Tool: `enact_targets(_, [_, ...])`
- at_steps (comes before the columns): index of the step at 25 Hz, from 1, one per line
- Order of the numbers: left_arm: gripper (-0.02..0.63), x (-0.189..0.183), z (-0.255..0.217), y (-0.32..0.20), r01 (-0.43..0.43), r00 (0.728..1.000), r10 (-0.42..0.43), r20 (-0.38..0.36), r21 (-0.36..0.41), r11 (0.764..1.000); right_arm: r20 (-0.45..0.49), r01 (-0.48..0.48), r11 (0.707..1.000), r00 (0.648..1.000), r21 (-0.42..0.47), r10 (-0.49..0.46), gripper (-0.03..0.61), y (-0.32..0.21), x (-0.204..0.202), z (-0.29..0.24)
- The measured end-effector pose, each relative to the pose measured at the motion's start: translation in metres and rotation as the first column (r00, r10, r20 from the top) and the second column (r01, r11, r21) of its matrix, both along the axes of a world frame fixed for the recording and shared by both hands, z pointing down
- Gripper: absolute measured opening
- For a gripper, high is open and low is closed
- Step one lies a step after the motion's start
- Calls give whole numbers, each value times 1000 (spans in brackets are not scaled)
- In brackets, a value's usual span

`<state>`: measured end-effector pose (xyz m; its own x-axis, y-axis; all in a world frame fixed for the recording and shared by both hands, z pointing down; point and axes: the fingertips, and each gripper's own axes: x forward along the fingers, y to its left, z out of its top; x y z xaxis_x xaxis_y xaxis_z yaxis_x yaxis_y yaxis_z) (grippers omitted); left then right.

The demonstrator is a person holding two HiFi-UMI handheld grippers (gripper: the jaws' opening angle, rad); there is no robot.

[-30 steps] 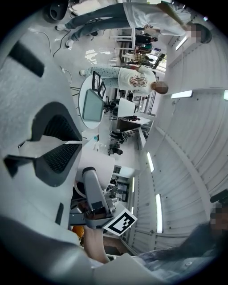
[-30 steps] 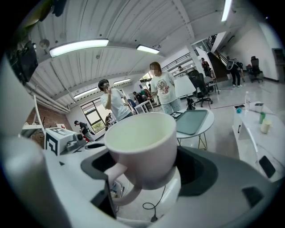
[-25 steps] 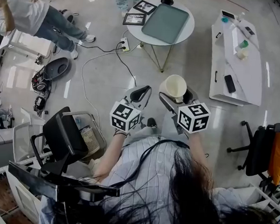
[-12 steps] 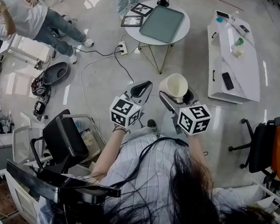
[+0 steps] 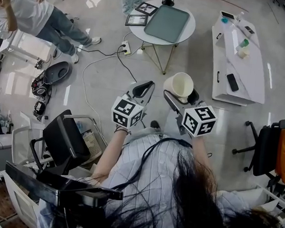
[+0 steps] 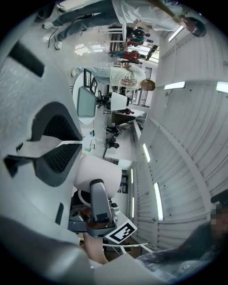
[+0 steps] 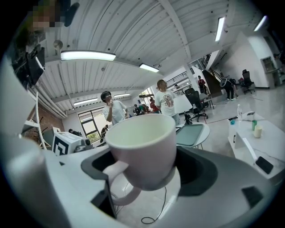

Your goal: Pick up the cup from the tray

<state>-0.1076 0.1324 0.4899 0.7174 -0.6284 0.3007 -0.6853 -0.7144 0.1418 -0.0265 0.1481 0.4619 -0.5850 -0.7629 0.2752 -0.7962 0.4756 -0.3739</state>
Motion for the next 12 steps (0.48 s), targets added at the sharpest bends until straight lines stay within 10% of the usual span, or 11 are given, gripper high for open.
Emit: enact_targets(12, [15, 6, 0, 0, -9, 1000, 9, -24, 4, 1000, -23, -20, 1000, 1000, 18, 20, 411, 5, 8, -8])
